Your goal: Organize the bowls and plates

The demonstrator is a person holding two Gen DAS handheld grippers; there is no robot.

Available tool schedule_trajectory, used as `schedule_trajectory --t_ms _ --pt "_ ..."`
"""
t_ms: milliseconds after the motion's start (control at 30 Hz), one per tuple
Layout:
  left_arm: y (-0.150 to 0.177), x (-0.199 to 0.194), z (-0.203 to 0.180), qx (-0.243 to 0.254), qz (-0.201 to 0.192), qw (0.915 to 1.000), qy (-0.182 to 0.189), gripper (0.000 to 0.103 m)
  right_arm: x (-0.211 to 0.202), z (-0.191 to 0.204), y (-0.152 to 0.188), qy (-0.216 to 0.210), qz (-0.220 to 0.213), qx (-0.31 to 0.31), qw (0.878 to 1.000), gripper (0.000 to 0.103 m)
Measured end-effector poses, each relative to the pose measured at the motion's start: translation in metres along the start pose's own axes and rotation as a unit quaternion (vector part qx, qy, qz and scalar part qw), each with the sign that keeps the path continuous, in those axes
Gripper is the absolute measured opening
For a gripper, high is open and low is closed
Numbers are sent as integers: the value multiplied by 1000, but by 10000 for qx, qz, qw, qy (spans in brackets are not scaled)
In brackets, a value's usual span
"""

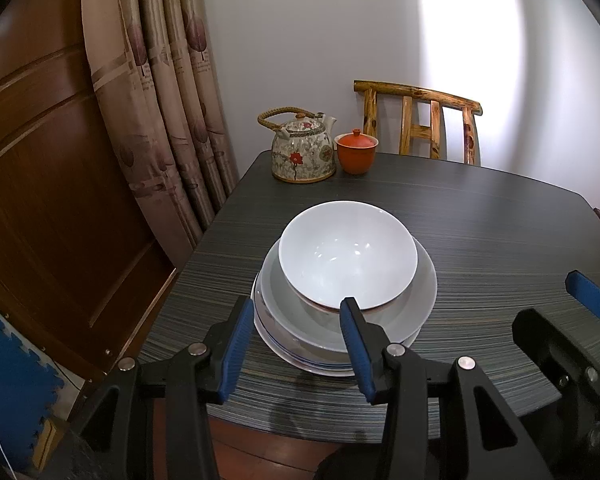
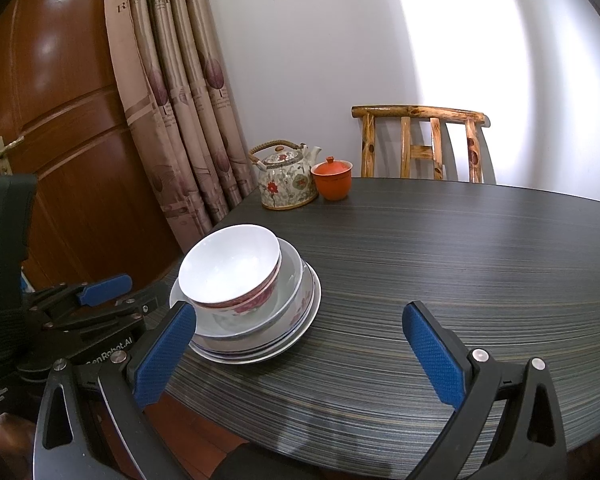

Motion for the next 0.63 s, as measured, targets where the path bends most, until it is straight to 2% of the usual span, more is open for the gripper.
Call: schedule_trajectory --t_ms 33,100,200,333,400,500,600,633 --pt "0 0 0 3 4 10000 -1 46 0 0 0 -2 6 3 10000 102" --pt "1 -1 1 33 -15 10000 -61 54 1 -2 2 -2 15 17 10000 102" --pt "-1 1 2 63 -94 9998 -181 54 2 -5 5 0 33 53 10000 102" --pt "3 4 0 87 -53 9999 -63 54 3 -14 5 31 45 76 10000 102" --pt "3 4 1 122 -74 9998 -131 54 3 -21 4 76 52 83 9999 102" --pt "6 5 2 108 -1 9998 -180 54 2 -50 0 333 27 126 9994 102" --pt "2 6 3 167 -11 9992 -363 54 5 -104 1 762 167 379 9962 103" --pt "2 5 3 202 11 9988 -443 54 7 -135 4 997 258 522 9933 103"
Point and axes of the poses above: each gripper's, at about its wrist camera, not at the fingertips, and x roughly the way its jaws point, z to its left, y to its underside, the point moved 9 cm from there along x, roughly the way its jaws point, and after that the axes turned 6 degrees about z, right-handed, at the moved point
